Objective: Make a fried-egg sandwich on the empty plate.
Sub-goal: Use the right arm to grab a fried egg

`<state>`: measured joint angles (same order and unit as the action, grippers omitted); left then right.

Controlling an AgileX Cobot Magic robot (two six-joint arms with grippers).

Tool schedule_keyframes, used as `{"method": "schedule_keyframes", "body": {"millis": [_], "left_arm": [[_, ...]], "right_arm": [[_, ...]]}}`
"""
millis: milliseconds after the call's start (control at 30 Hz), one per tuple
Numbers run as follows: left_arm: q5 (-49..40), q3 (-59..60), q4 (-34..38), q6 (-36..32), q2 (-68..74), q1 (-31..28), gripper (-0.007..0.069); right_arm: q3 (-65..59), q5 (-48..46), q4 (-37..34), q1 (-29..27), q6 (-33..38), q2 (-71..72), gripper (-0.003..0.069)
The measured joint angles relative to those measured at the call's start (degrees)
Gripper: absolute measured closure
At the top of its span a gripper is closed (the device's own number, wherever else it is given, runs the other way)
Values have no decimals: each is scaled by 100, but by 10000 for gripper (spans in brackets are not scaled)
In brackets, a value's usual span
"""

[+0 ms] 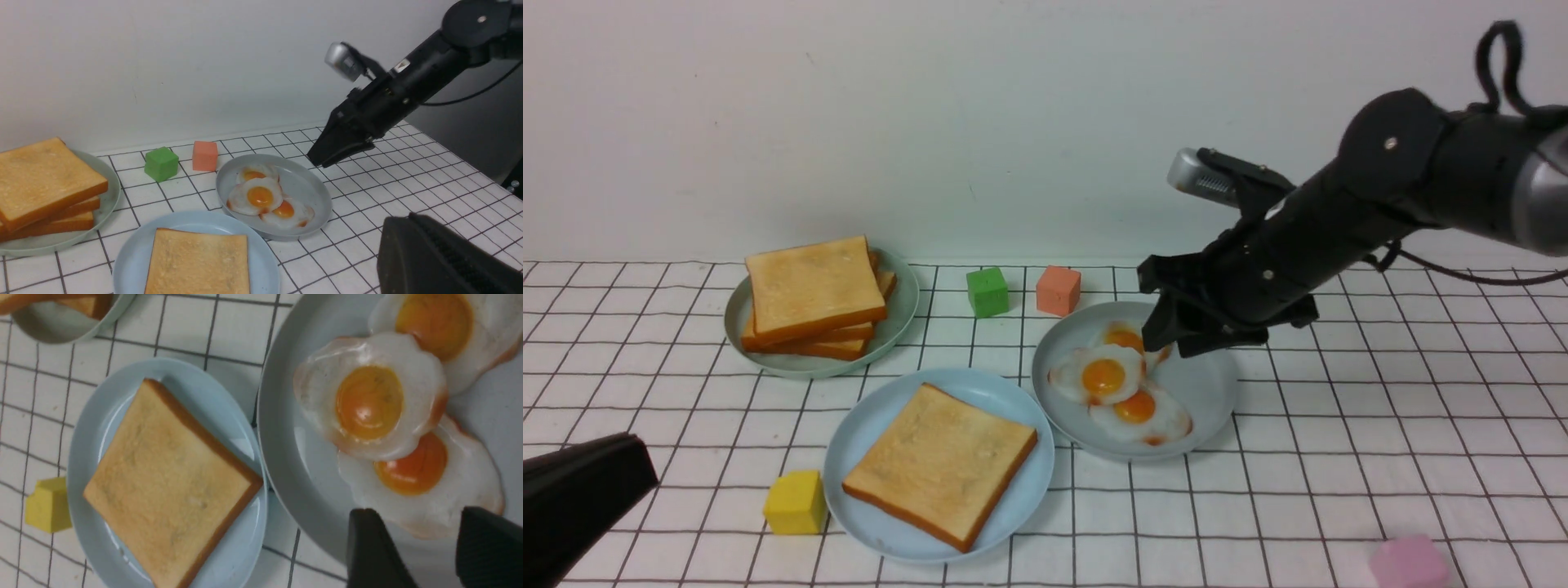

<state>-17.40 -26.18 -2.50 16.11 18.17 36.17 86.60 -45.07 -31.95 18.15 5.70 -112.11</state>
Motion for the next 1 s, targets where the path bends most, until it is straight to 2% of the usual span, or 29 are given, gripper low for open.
{"method": "schedule_keyframes", "body": {"millis": [67, 200, 567, 1000], "left_arm": [[14, 0, 6, 0, 30, 0, 638], [23, 0, 12, 0, 72, 0, 638], [15, 0, 94, 0, 72, 0, 638], [15, 0, 96, 0, 72, 0, 638]], "right_arm": [[413, 4, -7, 0, -148, -459, 293], [921, 37, -7, -6, -354, -1066, 272], [1273, 76, -24, -106, -570, -1630, 270], [1279, 146, -130, -106, -570, -1646, 270]]}}
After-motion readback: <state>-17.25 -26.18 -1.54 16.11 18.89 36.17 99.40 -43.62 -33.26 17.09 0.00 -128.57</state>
